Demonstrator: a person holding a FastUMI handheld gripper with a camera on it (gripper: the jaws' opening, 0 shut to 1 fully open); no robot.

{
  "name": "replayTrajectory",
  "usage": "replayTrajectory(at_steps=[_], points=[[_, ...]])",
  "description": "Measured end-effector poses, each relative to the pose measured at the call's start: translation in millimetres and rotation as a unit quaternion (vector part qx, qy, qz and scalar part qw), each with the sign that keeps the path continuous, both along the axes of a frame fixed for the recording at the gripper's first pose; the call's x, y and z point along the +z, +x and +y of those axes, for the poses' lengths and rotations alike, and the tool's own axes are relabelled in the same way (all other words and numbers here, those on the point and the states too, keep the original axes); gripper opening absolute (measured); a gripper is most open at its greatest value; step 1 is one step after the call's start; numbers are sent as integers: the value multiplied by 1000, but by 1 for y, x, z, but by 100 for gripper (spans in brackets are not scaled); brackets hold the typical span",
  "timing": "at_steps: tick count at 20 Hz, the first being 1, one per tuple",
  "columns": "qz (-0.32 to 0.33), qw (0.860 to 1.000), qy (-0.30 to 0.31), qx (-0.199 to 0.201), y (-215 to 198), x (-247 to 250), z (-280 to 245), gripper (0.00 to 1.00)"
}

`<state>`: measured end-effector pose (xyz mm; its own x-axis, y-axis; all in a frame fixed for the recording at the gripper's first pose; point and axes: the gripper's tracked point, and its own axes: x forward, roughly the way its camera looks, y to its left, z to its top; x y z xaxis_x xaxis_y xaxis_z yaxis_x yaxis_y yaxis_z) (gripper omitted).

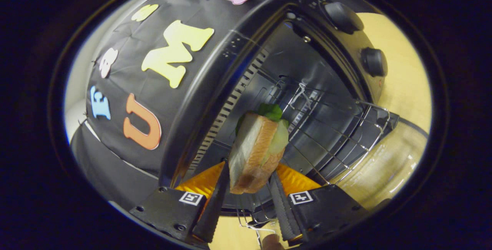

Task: Open the toaster oven, put the food inside, and close the toaster oven door.

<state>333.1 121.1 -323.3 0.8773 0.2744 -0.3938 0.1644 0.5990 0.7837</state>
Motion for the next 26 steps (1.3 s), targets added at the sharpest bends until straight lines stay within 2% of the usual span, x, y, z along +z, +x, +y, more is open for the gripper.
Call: replayTrajectory(at_steps=[4, 7, 11, 15, 18, 23, 26], points=[[1, 995, -77, 59, -3, 1, 10, 80], [4, 983, -152, 99, -1, -4, 11, 89], [35, 948, -281, 148, -13, -18, 11, 93], [53, 916, -358, 174, -25, -28, 13, 93], [59, 898, -392, 189, -38, -34, 12, 93], [80, 881, -417, 210, -66, -39, 8, 95], [66, 884, -417, 201, -82, -32, 4, 97]])
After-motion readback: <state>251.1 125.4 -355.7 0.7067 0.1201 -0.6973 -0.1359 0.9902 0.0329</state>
